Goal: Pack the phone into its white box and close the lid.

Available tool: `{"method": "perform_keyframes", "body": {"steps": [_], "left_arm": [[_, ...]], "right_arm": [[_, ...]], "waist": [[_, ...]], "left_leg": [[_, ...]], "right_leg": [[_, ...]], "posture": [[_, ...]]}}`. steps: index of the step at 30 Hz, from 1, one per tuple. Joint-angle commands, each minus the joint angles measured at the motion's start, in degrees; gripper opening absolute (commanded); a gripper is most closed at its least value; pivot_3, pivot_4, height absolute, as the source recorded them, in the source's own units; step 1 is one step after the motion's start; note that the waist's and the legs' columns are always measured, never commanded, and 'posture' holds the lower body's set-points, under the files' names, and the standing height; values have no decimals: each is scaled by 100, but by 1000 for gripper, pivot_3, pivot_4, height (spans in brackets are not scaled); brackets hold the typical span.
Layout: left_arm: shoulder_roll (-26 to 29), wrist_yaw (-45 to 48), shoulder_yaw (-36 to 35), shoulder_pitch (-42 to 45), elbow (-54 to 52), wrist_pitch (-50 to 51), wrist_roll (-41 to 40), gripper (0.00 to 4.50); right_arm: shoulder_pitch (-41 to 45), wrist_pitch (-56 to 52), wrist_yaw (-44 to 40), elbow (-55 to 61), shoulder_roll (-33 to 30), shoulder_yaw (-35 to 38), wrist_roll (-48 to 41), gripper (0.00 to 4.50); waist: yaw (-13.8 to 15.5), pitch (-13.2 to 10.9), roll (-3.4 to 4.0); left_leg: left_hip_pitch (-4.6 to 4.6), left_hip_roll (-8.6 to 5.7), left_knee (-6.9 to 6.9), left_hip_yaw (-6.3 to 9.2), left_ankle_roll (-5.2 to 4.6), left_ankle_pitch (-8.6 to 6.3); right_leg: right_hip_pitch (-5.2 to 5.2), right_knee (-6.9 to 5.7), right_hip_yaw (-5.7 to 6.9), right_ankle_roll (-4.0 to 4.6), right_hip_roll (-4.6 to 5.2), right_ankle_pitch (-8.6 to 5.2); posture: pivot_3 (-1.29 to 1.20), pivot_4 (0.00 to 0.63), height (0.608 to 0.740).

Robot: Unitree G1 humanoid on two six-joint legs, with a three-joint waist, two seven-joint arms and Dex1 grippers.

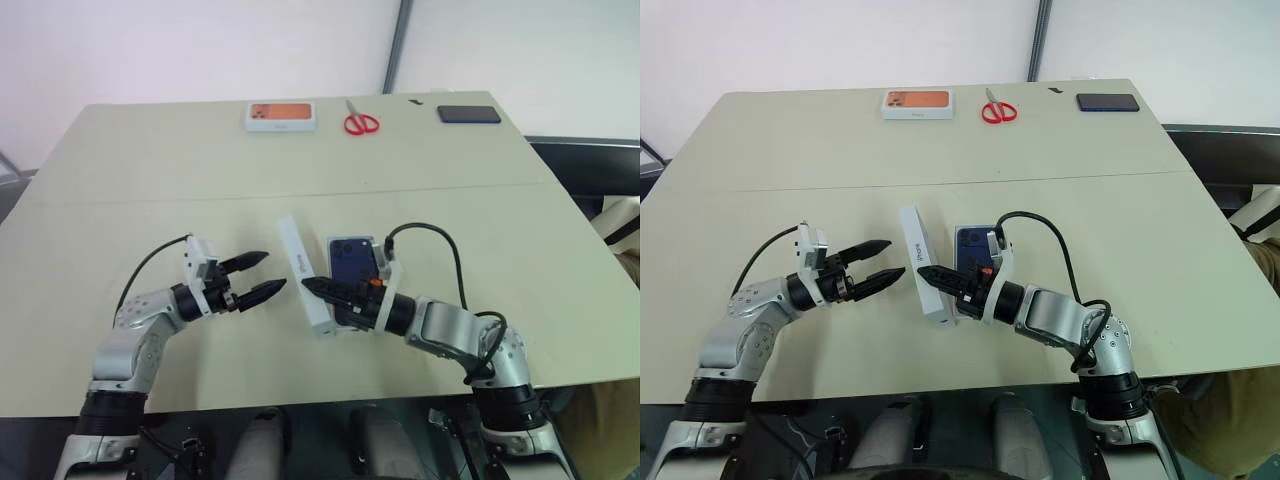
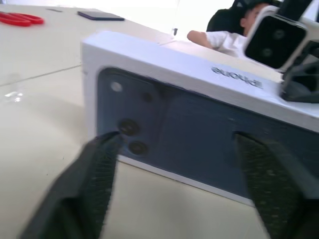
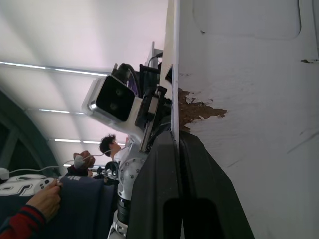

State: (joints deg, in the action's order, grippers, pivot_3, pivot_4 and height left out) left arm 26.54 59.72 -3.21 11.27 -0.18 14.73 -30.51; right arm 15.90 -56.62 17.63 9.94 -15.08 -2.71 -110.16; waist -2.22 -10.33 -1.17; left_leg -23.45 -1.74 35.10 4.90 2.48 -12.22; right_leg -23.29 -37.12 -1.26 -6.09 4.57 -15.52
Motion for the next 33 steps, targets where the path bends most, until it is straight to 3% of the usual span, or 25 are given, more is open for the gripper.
{"method": "perform_keyframes", "body": {"steps": [1, 4, 5, 7, 11, 15, 19, 21, 24, 27, 33], "left_arm": [[-112, 52, 187, -19, 13, -181, 148, 1778], [-290, -21, 306, 128, 192, -280, 268, 288], [-353, -52, 336, 193, 263, -316, 312, 22], [-449, -93, 404, 306, 386, -397, 427, 0], [-572, -127, 477, 522, 535, -437, 514, 0], [-733, -228, 485, 780, 658, -420, 562, 0], [-945, -307, 584, 1006, 809, -436, 666, 0], [-1045, -293, 643, 1104, 893, -418, 698, 0], [-1137, -229, 811, 1282, 1110, -344, 800, 0], [-1197, -150, 1062, 1478, 1163, -168, 908, 0], [-1013, -153, 1001, 1477, 1089, -168, 908, 0]], "right_arm": [[63, 106, -200, 174, -63, 3, 130, 0], [60, 140, -296, 218, -97, 6, 236, 0], [60, 137, -342, 231, -123, 14, 244, 0], [52, 130, -404, 235, -183, 32, 221, 591], [44, 90, -673, 410, -411, 112, 447, 2393], [238, 102, -1785, 873, -1108, 305, 1605, 4405], [408, 550, -3199, 817, -2042, 490, 3172, 4405], [548, 828, -3519, 441, -2240, 743, 3627, 4405], [541, 1972, -4287, 276, -2669, 288, 5576, 4405], [487, 2512, -4653, 151, -2690, -33, 6595, 4405], [357, 3103, -5124, 141, -2491, -318, 7720, 4405]], "waist": [[1, 0, 0], [7, 0, 0], [10, 0, 0], [27, 0, 0], [42, 0, -1], [103, -1, 0], [158, -1, -1], [167, -3, -4], [167, -3, -5], [132, -3, -5], [134, -4, -5]], "left_leg": [[0, 0, 0, 0, 0, 0], [0, 0, 0, 0, 0, 0], [0, 0, 0, -1, 0, 0], [0, 0, 2, -1, 0, 0], [-1, -1, 3, -2, -1, 0], [-1, -2, 5, -5, -2, -1], [-2, -9, 10, -17, -2, -1], [-3, -29, 12, -12, -2, -1], [-3, -33, 13, -13, -2, -1], [-3, -36, 10, -12, -2, -1], [-2, -33, 11, -10, -2, -1]], "right_leg": [[0, 1, 0, 0, 0, 0], [0, 1, 0, 0, 0, 0], [1, 1, 0, 0, 0, 0], [1, 2, 0, 0, 0, 0], [2, 2, 0, -1, 0, 1], [2, 3, 1, -2, 0, 1], [9, 10, 9, -3, 0, 0], [14, 11, 12, -6, 3, -2], [15, 12, 12, -7, 6, -2], [12, 10, 14, -11, 4, -3], [10, 4, 12, -10, 3, -3]], "posture": [[0, 150, 740], [0, 150, 740], [0, 150, 740], [0, 150, 740], [0, 150, 740], [0, 150, 740], [0, 150, 740], [0, 150, 740], [0, 150, 740], [0, 150, 740], [0, 150, 740]]}}
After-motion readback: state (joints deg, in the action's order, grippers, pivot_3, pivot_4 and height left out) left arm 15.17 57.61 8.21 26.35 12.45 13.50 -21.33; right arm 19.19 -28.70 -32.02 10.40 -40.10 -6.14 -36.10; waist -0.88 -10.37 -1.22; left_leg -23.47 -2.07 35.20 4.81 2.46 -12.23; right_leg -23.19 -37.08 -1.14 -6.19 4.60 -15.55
